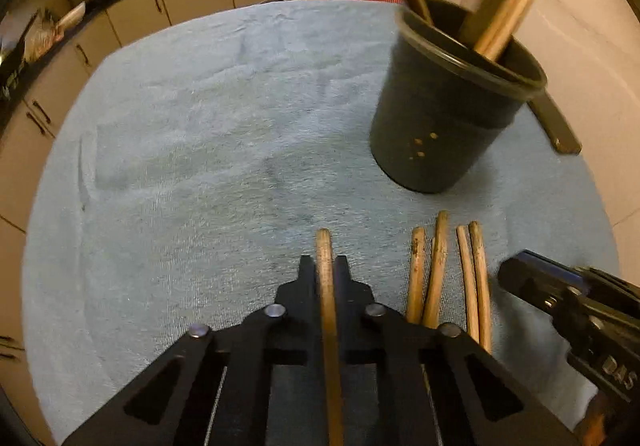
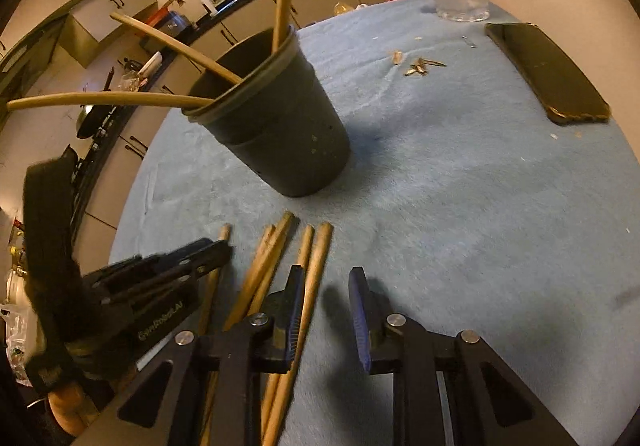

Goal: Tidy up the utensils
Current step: 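Grasp a third chopstick with the right tool and lift it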

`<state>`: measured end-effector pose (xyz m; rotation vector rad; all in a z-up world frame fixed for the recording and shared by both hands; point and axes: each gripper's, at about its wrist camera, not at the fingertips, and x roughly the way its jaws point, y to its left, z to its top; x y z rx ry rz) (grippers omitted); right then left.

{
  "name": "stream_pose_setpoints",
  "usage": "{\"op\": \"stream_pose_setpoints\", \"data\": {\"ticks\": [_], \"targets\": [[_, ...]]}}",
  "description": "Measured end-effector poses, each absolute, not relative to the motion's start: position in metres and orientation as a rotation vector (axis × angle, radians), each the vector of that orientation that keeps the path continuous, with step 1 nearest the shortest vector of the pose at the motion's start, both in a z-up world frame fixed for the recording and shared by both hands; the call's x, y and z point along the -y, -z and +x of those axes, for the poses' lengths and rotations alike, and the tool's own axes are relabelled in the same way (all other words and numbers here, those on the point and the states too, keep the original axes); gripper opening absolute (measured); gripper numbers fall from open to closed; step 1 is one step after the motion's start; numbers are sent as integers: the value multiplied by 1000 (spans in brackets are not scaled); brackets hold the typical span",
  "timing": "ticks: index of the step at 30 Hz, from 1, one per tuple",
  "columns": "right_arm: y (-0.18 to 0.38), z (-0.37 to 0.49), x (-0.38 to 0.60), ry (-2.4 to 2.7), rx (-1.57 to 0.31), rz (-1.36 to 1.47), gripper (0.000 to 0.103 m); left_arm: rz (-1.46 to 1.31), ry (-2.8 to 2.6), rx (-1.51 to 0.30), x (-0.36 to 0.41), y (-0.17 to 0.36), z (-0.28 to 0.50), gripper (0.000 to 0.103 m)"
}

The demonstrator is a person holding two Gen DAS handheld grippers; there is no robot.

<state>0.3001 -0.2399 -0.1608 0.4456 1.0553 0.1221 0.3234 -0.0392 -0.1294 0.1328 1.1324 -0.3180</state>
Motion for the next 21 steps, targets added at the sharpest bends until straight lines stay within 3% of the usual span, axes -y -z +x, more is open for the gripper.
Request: {"op": "stream_pose_setpoints", "data": {"ticks": [9,17,21], "targets": [[167,328,221,-57,-1153,364,17,-19,222,-1162,-27,125,311,7],[165,339,183,51,-1142,139,12,33,211,-1126,-10,124,309,7],[162,327,192,8,-1090,232,9,8,253,-1128,-12,125,310,7]]}}
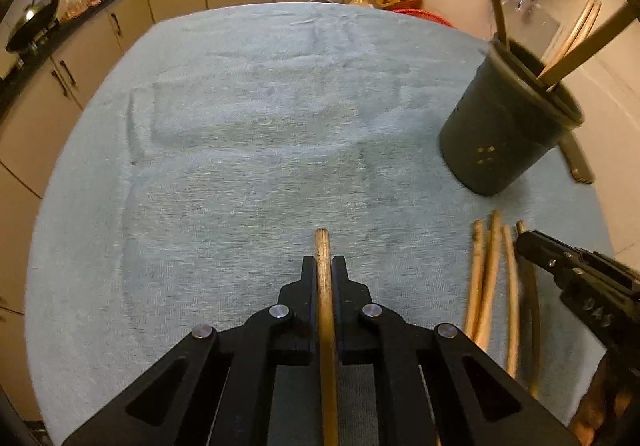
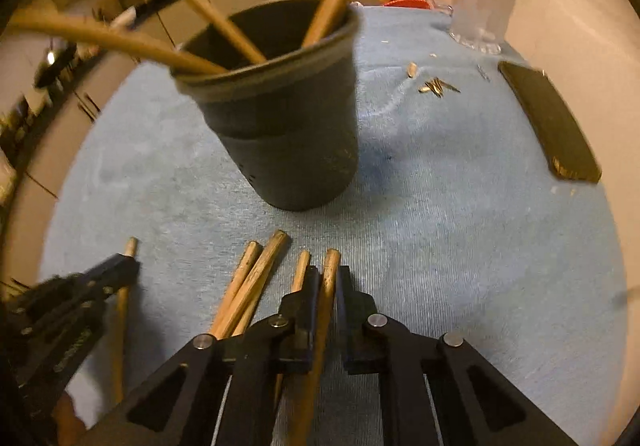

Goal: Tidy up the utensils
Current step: 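Grasp a third chopstick with the right tool and lift it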

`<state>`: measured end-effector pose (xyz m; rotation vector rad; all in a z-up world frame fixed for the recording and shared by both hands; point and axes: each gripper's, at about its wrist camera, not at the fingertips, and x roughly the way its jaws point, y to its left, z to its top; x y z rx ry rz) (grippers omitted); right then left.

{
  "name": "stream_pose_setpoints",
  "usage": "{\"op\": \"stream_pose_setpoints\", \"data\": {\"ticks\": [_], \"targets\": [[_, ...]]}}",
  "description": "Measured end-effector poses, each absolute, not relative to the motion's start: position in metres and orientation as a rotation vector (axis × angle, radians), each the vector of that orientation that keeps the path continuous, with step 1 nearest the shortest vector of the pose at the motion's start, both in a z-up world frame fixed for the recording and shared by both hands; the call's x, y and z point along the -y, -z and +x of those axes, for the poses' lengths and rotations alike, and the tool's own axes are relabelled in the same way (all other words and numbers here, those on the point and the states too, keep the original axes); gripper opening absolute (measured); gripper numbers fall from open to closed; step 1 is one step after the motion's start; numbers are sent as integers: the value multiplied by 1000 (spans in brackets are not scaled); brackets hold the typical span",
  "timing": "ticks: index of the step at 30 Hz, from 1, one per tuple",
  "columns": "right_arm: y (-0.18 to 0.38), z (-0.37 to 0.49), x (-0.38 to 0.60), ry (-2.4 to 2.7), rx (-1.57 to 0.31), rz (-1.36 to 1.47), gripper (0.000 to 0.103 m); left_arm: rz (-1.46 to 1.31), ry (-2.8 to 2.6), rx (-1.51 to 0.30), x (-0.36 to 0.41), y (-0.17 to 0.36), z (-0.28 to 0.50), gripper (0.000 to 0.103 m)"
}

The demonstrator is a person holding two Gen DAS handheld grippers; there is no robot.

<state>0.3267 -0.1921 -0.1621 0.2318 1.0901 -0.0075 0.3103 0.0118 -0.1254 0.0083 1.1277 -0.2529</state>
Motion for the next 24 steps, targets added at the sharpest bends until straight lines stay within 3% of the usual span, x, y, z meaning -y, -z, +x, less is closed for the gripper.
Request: {"op": "stream_pose_setpoints", "data": {"ticks": [4,12,24], "targets": [[128,298,224,-46,-930,369,8,-107,291,-1033,-34,89,295,7],[43,218,241,-49,-640,348,8,-165,248,-783,-57,-6,212,7],[2,117,237,-31,-476,286,8,-104,213,-628,-56,-35,133,7]]}}
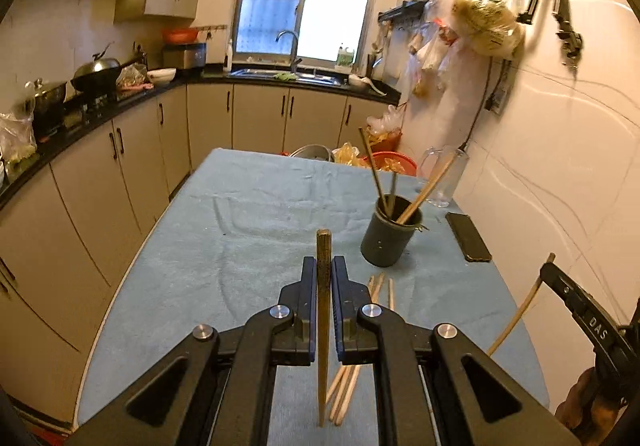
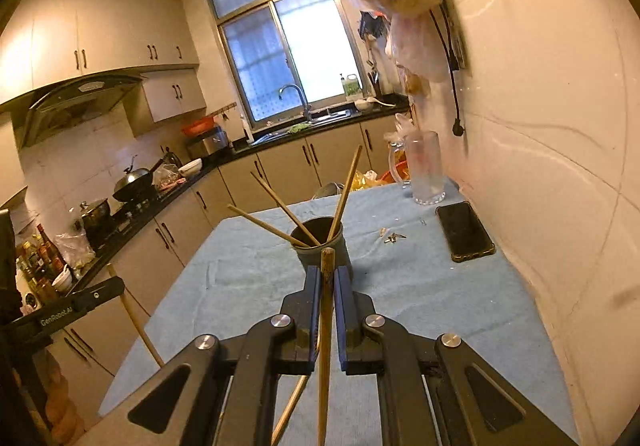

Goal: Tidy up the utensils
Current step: 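Grasp a third chopstick with the right tool and lift it, then raise the chopstick upright and lower it into the black cup with the right tool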

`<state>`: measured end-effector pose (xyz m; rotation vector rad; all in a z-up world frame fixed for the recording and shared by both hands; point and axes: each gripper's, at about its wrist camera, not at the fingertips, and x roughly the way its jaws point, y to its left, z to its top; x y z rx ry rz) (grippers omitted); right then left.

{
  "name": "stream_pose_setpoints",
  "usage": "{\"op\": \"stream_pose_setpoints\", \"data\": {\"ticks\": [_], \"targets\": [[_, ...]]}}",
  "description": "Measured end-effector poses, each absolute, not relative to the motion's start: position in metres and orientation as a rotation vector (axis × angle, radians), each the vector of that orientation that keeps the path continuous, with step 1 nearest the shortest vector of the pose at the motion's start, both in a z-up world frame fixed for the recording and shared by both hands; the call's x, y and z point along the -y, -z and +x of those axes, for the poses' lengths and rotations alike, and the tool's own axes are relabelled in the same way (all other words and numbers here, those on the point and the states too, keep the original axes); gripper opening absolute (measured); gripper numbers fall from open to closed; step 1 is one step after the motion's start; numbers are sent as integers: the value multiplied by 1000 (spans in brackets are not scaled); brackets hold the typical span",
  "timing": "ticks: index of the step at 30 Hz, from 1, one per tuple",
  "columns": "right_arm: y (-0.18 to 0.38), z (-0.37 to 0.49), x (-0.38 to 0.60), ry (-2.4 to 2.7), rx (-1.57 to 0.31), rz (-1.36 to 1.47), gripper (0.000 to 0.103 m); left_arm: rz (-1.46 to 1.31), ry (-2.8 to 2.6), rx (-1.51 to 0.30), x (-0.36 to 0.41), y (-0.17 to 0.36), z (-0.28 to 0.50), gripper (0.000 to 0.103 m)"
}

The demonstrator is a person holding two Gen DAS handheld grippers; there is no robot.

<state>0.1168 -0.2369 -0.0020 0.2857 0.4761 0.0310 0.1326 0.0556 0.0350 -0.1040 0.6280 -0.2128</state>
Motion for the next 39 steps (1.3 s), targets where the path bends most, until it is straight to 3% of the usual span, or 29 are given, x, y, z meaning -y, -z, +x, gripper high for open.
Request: {"op": "stream_pose_setpoints", "data": {"ticks": [20,39], "targets": [[-29,86,239,-71,-398,302,8,-221,242,-532,-80,-74,122,7],[-71,159,267,-75,-318,321,8,-219,252,-382,-47,-132,217,7]]}}
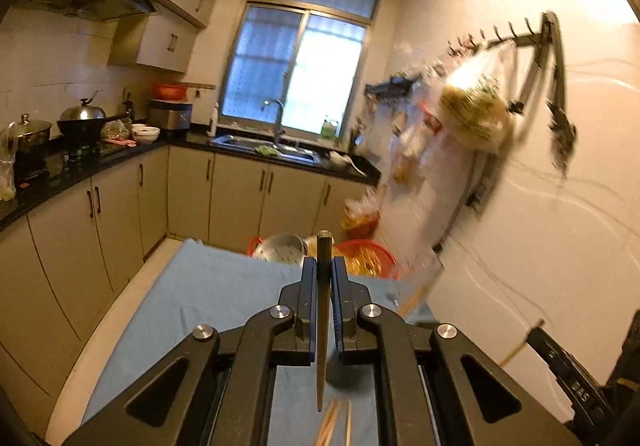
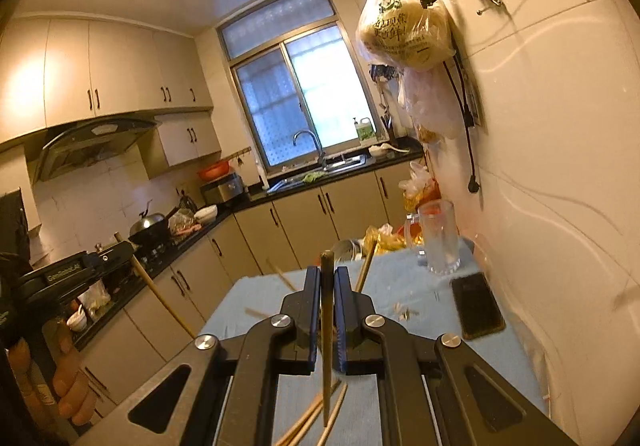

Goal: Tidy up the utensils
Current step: 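Raise the chopstick upright and lower it into the black cup with the right tool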

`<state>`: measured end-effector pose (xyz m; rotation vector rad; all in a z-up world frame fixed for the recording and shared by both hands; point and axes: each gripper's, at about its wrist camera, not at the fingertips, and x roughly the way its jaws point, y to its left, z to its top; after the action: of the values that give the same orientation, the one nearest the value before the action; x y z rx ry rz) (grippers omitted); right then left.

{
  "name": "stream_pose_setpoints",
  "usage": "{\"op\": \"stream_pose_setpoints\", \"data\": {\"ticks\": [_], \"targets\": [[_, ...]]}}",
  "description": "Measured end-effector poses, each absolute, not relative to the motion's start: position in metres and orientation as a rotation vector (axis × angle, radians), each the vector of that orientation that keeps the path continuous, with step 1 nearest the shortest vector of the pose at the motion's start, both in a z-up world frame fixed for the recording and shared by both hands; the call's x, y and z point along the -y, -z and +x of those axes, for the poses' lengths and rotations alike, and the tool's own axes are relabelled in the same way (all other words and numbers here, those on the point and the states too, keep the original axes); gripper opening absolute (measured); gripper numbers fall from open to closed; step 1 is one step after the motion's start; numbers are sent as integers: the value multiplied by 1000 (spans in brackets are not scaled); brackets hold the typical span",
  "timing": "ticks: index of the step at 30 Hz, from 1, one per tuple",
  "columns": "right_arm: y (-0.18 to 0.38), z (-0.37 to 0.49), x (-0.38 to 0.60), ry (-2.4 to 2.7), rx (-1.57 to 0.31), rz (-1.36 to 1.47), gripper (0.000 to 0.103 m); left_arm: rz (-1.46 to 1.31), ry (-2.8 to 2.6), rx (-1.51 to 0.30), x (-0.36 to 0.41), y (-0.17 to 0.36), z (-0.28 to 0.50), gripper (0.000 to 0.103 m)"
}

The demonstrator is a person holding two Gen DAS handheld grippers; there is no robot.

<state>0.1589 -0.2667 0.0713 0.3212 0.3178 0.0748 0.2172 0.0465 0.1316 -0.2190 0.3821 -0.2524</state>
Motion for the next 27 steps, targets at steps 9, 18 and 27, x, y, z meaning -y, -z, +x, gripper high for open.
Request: {"op": "stream_pose_setpoints", "data": {"ticks": [9,18,27], "targets": [[-98,214,279,-65,-254,332,8,-291,302,-318,-43,-138,285,7],[-101,272,275,-52,-253,335,8,-286,308,-315,-17,-116,321,7],[-60,306,275,-21,-328,362,8,-278,330,-391,-2,-84,333,7]]}}
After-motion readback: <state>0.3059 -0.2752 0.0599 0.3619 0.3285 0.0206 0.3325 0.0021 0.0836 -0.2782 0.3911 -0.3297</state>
